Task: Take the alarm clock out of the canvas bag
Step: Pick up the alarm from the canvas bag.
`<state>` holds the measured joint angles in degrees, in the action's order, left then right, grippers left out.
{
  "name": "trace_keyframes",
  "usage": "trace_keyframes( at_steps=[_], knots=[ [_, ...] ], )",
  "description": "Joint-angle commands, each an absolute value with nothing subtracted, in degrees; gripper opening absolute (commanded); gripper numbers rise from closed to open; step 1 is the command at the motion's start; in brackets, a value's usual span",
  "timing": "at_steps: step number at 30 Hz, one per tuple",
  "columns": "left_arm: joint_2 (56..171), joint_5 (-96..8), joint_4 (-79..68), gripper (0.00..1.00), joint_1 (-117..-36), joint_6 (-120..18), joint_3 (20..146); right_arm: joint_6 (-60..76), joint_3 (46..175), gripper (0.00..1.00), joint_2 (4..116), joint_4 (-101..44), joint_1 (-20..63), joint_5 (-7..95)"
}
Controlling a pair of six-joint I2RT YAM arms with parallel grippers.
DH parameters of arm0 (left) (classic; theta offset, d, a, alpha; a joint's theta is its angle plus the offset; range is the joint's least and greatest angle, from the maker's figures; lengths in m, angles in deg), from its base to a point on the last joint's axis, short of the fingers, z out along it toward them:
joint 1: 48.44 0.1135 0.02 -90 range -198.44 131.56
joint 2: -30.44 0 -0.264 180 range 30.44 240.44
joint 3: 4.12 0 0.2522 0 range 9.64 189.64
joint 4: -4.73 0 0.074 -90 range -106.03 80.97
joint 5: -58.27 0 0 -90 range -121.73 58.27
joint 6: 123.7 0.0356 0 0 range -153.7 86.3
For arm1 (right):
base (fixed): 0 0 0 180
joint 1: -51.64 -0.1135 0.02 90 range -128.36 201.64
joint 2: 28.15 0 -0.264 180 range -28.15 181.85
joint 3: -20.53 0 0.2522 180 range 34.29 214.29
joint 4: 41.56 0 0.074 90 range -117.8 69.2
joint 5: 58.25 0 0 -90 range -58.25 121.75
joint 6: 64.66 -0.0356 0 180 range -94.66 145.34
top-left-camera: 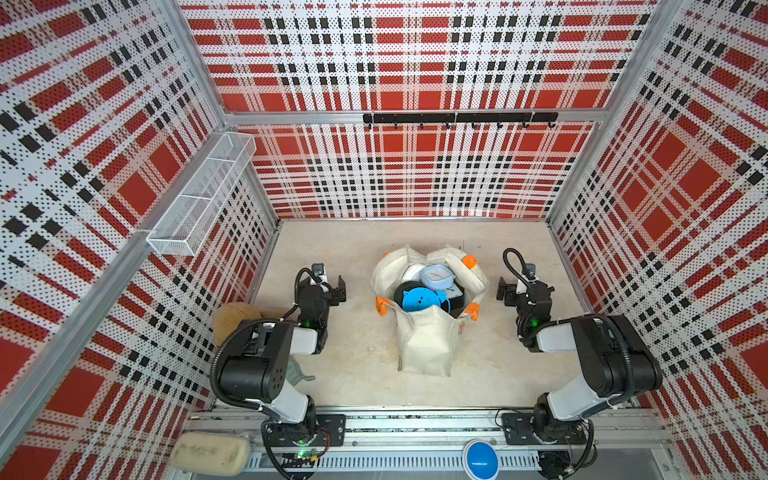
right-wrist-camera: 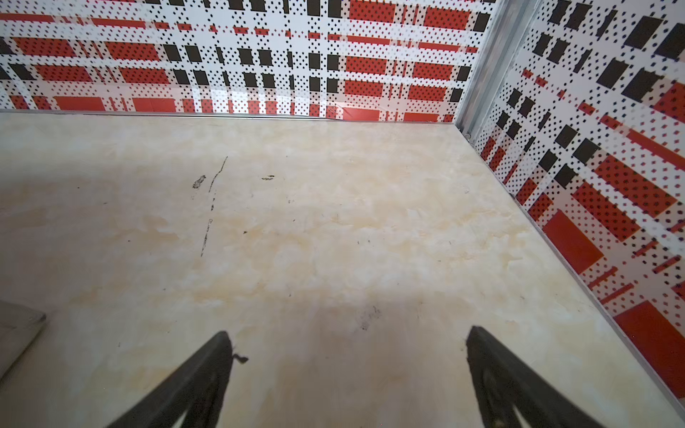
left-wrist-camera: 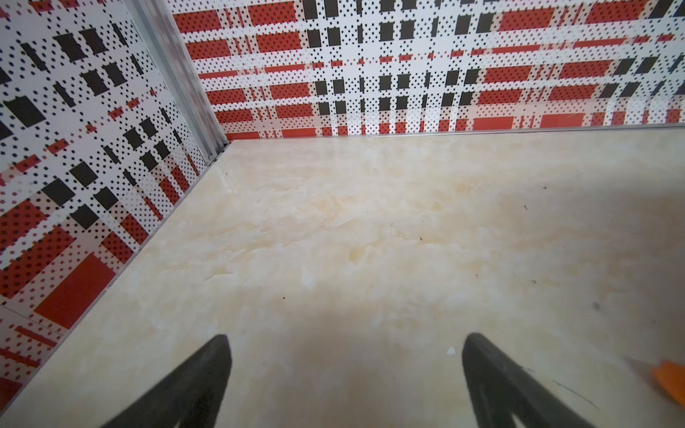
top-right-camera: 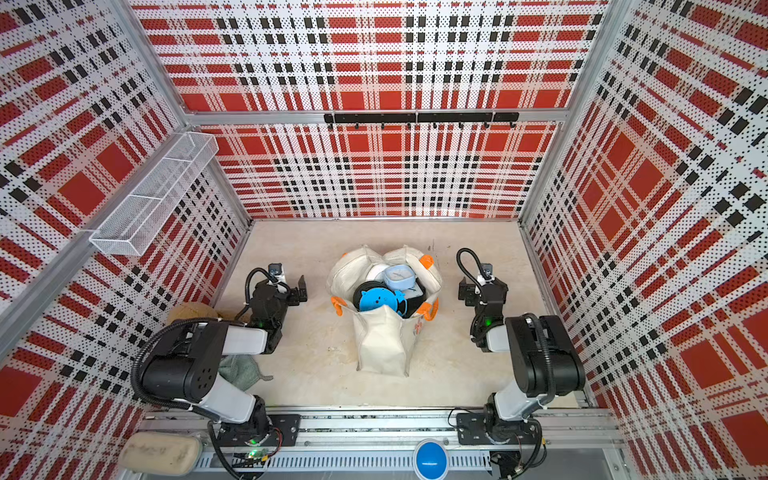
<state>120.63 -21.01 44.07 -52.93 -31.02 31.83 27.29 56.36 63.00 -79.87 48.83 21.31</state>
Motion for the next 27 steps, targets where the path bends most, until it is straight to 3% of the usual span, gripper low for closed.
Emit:
trace_keyframes(
  at_steps=[1,27],
  knots=[
    [120.7,-21.1,45.0,0.99,-53.0,-31.5,32.6,27.9,56.7,1.0,63.0,-82.1,48.8,21.7],
    [121.0,-20.6,44.8,0.99,-53.3,-31.2,32.8,27.8,56.8,1.0,63.1,-82.0,48.8,21.7]
  ],
)
